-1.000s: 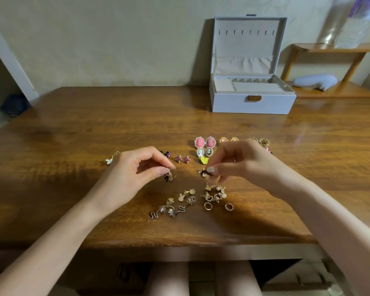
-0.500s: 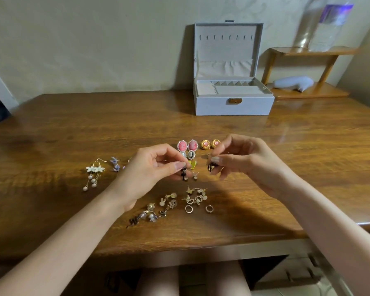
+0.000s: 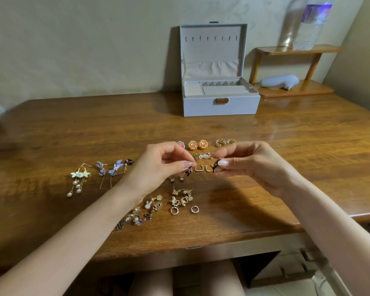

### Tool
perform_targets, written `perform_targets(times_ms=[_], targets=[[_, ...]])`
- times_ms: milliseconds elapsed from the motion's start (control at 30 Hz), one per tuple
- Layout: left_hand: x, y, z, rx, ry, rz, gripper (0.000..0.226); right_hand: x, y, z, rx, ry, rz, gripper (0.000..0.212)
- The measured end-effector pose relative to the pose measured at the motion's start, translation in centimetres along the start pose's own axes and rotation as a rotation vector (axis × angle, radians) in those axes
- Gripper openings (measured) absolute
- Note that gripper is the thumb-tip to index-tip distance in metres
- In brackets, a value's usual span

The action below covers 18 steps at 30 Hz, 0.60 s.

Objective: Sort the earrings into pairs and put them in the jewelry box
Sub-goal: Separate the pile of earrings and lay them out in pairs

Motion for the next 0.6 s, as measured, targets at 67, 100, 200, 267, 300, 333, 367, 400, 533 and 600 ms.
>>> perform_targets(times_ms=[67, 100, 200, 267, 300, 333, 367, 400, 533, 600], targets=[[-0.3, 0.1, -0.3, -0.092, -0.005, -0.038, 0.007, 0.1, -0.1, 0.2, 0.057, 0.014, 0.029, 0.018], [-0.4, 0.1, -0.4, -0.139, -0.013, -0.055, 0.006, 0.2, -0.2, 0.3, 0.100, 0.023, 0.048, 0.018], [-0.6, 0.2, -1.0, -0.202, -0.037, -0.091, 0.006, 0.4, -0.3, 0.8, 0.160, 0.051, 0.083, 0.017], [-0.7, 0.5, -1.6, -0.212, -0.063, -0.113, 0.004, 0.5, -0.5, 1.3, 0.166, 0.064, 0.088, 0.016], [-0.9, 0.7, -2.0, -0.219, -0.082, -0.125, 0.004, 0.6, -0.5, 1.7, 0.173, 0.074, 0.086, 0.016], [-1.1, 0.8, -2.5, -0.226, -0.103, -0.137, 0.003, 0.6, -0.6, 2.1, 0.186, 0.088, 0.084, 0.016], [-1.3, 1.0, -2.9, -0.236, -0.121, -0.149, 0.003, 0.7, -0.6, 2.6, 0.201, 0.102, 0.083, 0.016], [-1.6, 1.2, -3.5, -0.260, -0.136, -0.165, 0.004, 0.8, -0.6, 3.0, 0.217, 0.115, 0.083, 0.015], [-3.0, 2.3, -5.9, -0.373, -0.179, -0.251, 0.004, 1.2, -0.7, 4.7, 0.308, 0.185, 0.097, 0.011], [-3.7, 2.5, -7.0, -0.389, -0.221, -0.267, 0.004, 1.4, -0.7, 5.4, 0.372, 0.204, 0.098, 0.010]])
Point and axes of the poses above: each hand's wrist, its own x-axis away from the middle knuckle, its own z-axis out of the back of the hand, y = z × x, the point moved 3 cm from there along -x, towards the middle knuckle, and after that the axes turned 4 degrees about y, right-handed, at the moved point
